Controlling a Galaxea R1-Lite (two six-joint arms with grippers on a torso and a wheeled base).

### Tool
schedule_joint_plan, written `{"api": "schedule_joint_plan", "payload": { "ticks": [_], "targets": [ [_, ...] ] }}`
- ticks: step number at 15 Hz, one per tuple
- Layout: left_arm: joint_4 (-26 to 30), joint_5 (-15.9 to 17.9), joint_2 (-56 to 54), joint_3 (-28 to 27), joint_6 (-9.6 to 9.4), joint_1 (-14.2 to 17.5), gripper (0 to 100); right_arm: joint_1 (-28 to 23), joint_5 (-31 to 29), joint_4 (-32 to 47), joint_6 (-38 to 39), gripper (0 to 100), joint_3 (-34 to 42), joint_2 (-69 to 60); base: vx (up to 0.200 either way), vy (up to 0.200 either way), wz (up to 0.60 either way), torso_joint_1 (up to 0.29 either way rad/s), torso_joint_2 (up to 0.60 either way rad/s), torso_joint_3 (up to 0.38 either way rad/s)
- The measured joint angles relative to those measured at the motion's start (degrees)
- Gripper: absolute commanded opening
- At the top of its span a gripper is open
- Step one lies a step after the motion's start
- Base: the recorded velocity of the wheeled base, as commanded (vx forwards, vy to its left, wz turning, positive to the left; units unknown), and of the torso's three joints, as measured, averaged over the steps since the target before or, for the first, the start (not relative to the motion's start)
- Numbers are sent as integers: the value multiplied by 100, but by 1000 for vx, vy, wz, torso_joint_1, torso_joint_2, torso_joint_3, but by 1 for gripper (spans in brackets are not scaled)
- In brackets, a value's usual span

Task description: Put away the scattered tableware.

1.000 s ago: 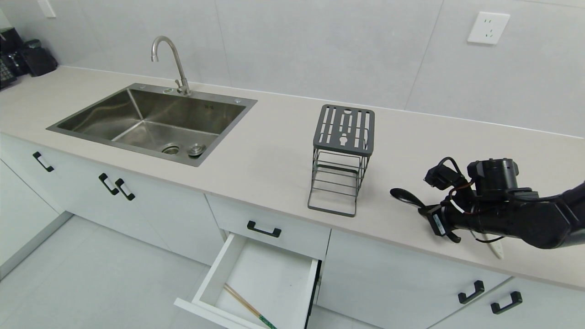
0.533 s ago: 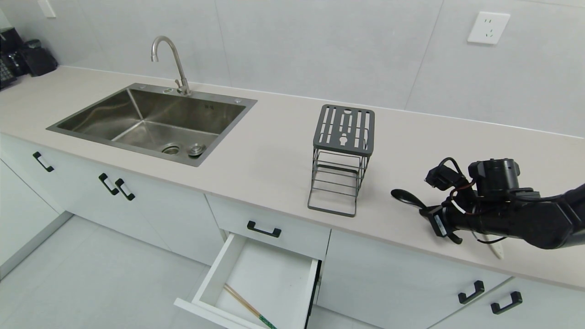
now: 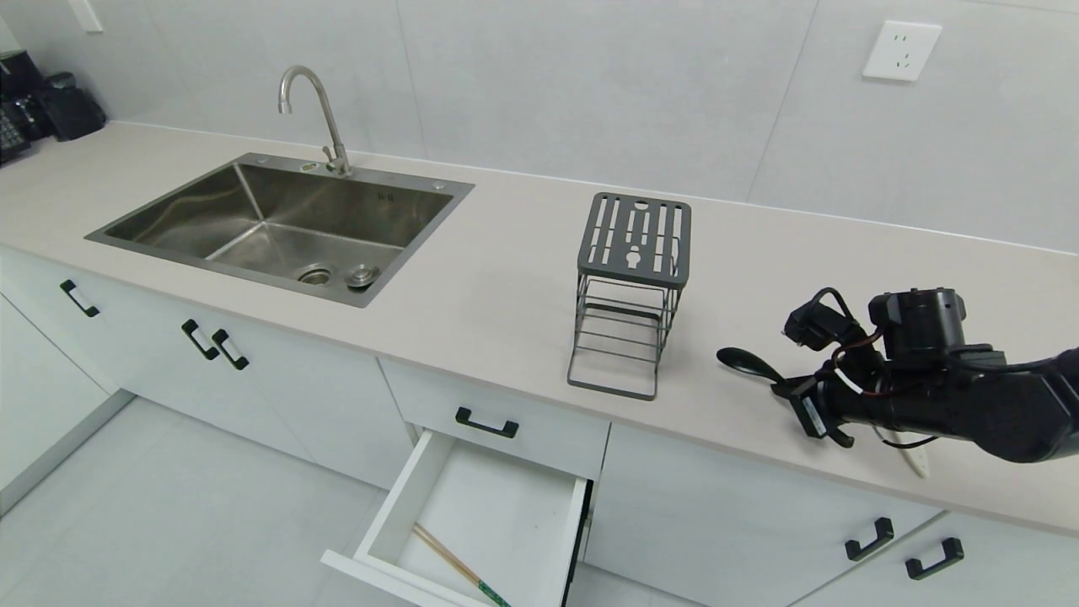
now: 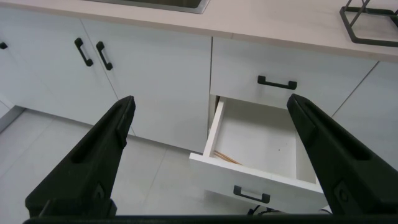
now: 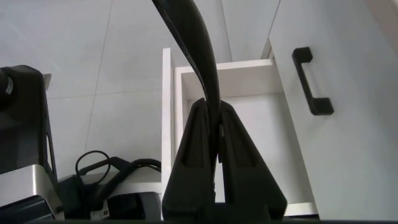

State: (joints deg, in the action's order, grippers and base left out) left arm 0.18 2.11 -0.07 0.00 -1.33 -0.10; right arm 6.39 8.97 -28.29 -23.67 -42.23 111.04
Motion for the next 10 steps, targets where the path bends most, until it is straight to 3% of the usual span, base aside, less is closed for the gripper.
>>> {"api": "schedule_joint_plan", "payload": {
  "ticks": [10],
  "targets": [
    [0,0,0,0,0,2,100,1304,2,-105,283,0,1130,-895,0,0,0,0,0,0]
  ]
}}
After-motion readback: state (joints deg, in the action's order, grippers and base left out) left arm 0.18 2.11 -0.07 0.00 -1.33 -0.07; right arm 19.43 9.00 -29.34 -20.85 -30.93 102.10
